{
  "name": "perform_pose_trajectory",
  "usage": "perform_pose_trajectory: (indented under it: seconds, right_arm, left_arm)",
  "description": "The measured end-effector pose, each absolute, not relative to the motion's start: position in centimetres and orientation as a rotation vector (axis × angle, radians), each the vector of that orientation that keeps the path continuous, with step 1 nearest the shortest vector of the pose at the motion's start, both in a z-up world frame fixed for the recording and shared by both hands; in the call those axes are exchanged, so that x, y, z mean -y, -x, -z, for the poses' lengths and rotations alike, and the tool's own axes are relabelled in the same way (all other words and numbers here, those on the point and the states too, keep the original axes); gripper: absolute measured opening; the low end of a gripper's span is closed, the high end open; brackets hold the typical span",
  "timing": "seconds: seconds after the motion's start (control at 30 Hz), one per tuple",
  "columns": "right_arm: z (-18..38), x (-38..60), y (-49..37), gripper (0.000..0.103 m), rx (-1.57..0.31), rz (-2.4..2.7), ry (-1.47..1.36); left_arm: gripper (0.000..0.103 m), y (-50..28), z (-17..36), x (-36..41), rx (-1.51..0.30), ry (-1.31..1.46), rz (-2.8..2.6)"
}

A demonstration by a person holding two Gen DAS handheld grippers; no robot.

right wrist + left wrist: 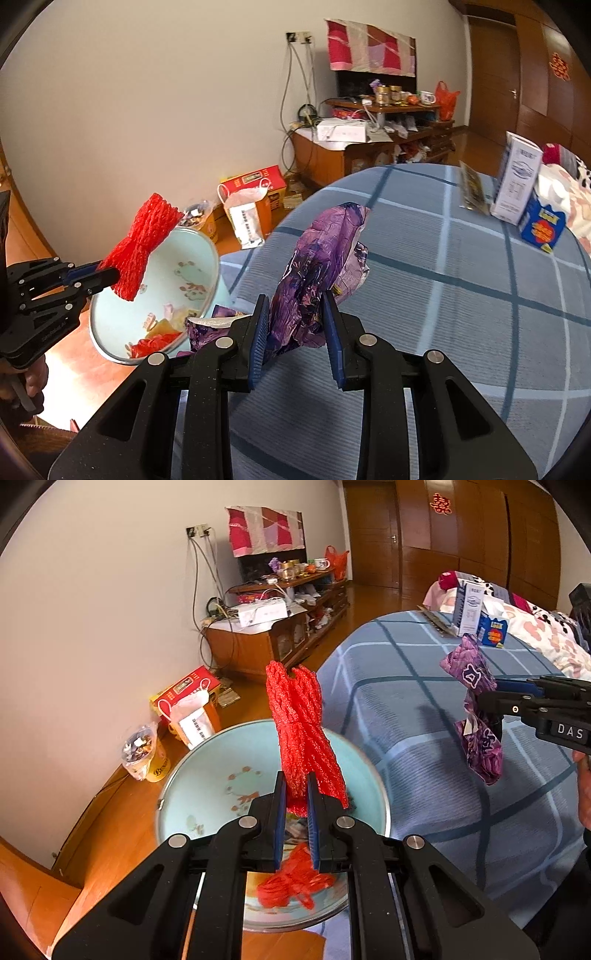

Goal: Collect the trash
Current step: 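Carry the purple wrapper and red mesh net in both grippers over the basin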

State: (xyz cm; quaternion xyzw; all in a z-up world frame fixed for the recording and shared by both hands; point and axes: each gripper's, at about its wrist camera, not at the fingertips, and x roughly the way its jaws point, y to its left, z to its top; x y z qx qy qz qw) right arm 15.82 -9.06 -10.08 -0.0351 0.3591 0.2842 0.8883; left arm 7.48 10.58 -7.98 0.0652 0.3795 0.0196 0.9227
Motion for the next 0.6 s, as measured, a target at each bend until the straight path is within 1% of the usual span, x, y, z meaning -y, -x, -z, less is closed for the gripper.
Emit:
perform_pose_trajectory:
  seconds: [0.6]
  right_arm:
    - [10.4,4.0,-15.1,0.030,-0.757,-0.659,0.140]
  left_arm:
    - [0.010,-6.1,8.4,-14.4,-0.786,-0.099,-0.110]
